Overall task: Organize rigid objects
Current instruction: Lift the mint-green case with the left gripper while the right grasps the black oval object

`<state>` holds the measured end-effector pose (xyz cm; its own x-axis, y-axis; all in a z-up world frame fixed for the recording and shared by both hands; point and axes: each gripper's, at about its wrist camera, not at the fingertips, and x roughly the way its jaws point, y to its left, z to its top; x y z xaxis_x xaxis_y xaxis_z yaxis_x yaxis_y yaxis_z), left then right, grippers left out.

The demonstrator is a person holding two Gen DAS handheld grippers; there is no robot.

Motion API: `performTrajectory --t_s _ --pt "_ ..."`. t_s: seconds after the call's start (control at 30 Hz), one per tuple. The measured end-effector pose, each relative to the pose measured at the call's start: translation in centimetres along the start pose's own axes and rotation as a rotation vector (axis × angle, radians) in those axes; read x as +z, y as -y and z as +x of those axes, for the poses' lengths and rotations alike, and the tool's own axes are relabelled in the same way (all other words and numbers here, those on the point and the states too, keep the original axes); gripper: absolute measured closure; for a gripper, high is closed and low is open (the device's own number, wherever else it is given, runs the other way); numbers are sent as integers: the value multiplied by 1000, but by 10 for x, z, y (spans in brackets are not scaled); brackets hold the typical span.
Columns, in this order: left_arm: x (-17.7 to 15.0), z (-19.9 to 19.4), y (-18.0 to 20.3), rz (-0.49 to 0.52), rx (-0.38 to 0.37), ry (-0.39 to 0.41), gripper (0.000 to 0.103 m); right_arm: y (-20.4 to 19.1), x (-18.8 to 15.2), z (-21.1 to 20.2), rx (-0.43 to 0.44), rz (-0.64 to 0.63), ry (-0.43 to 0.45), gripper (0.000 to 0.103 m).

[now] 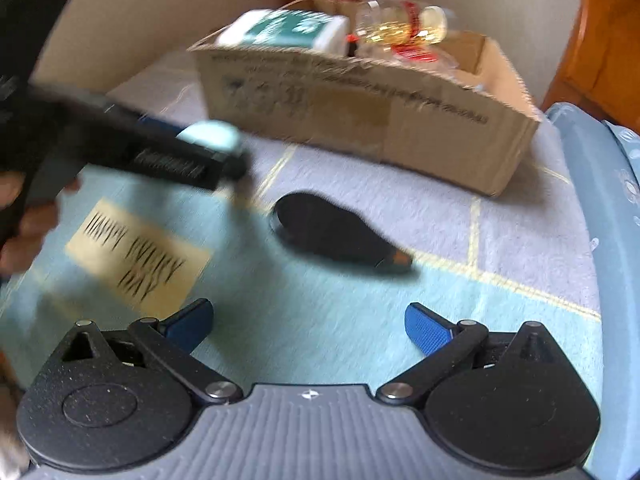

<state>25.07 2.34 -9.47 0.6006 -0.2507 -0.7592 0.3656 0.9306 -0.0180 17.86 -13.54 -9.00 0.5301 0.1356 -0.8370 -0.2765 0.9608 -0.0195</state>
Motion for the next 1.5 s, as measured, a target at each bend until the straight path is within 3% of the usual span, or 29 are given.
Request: performTrajectory --t_s 0.27,0.6,1.23,1.4,1.5 --pt "-1 -2 -1 0 -4 4 42 -10 14 12 11 -21 45 0" --pt "-1 -3 0 -3 -1 4 42 20 15 19 -64 85 130 0" --pt "2 -1 -2 -6 -5 -10 42 11 29 31 -69 89 148 0" --pt "3 -1 -2 1 -10 -14 42 13 30 25 -74 85 148 10" --pt "4 0 -2 -2 -11 -17 42 14 30 25 -77 89 143 10"
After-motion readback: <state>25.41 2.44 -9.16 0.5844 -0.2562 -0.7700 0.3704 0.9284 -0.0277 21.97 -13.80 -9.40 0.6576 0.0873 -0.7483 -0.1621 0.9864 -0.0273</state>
